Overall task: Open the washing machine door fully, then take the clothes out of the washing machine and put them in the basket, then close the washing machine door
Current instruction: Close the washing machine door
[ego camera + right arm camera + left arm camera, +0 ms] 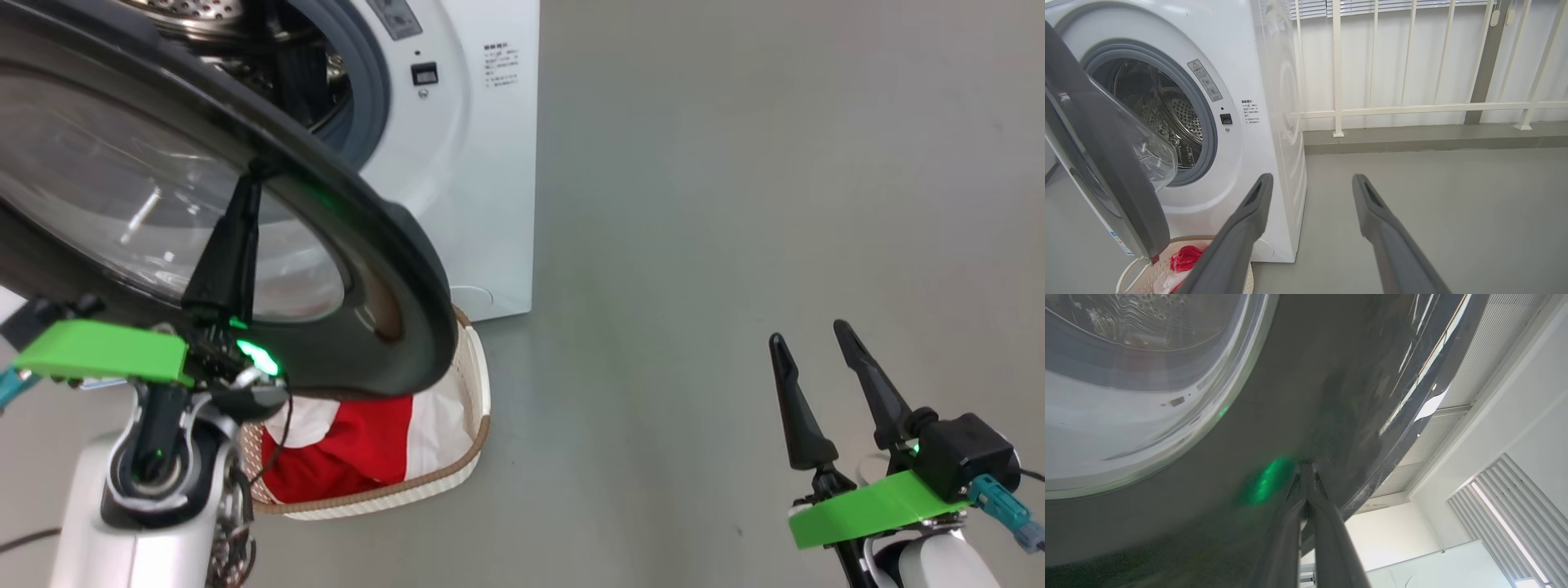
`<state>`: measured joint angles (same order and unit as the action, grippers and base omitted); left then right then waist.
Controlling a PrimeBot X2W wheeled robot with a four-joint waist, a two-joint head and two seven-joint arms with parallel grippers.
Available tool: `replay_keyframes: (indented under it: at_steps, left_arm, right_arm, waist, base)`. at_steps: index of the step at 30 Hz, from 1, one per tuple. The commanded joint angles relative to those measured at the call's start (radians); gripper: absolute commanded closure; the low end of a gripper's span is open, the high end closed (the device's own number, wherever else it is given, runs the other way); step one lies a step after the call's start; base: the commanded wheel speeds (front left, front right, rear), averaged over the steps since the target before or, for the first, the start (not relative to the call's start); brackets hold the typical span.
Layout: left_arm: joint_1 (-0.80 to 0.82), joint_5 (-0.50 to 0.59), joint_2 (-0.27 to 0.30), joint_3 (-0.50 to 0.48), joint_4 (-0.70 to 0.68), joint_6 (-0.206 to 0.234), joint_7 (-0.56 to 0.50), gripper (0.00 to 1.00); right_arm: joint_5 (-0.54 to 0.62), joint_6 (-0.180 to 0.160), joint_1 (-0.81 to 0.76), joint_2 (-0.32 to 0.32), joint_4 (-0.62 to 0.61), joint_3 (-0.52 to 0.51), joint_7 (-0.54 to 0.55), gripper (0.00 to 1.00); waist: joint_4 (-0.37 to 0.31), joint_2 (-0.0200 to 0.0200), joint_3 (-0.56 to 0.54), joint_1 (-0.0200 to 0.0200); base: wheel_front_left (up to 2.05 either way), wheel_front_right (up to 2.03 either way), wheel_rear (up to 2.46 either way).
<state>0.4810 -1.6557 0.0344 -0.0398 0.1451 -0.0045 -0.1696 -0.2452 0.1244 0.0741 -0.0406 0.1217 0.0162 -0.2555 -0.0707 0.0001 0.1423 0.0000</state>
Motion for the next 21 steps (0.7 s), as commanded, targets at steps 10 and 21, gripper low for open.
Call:
replay_keyframes:
  at_steps: [10,21]
  left_arm:
    - [0.172,0.004,0.019,-0.033,0.09,-0.047,0.015,1.0]
    - [0.324,0.011,0.02,-0.031,0.206,-0.077,0.03,1.0]
  right_arm:
    - [0.005,0.006,0.068,-0.01,-0.039,0.028,-0.006,0.0]
    - [0.009,0.006,0.106,-0.01,-0.049,0.039,-0.006,0.0]
  waist:
    - [-0.03,-0.0001,0.066,0.0]
    - [-0.049,-0.0001,0.133,0.0]
  base:
    - [0.0,0.0,0.0]
    - [0.0,0.0,0.0]
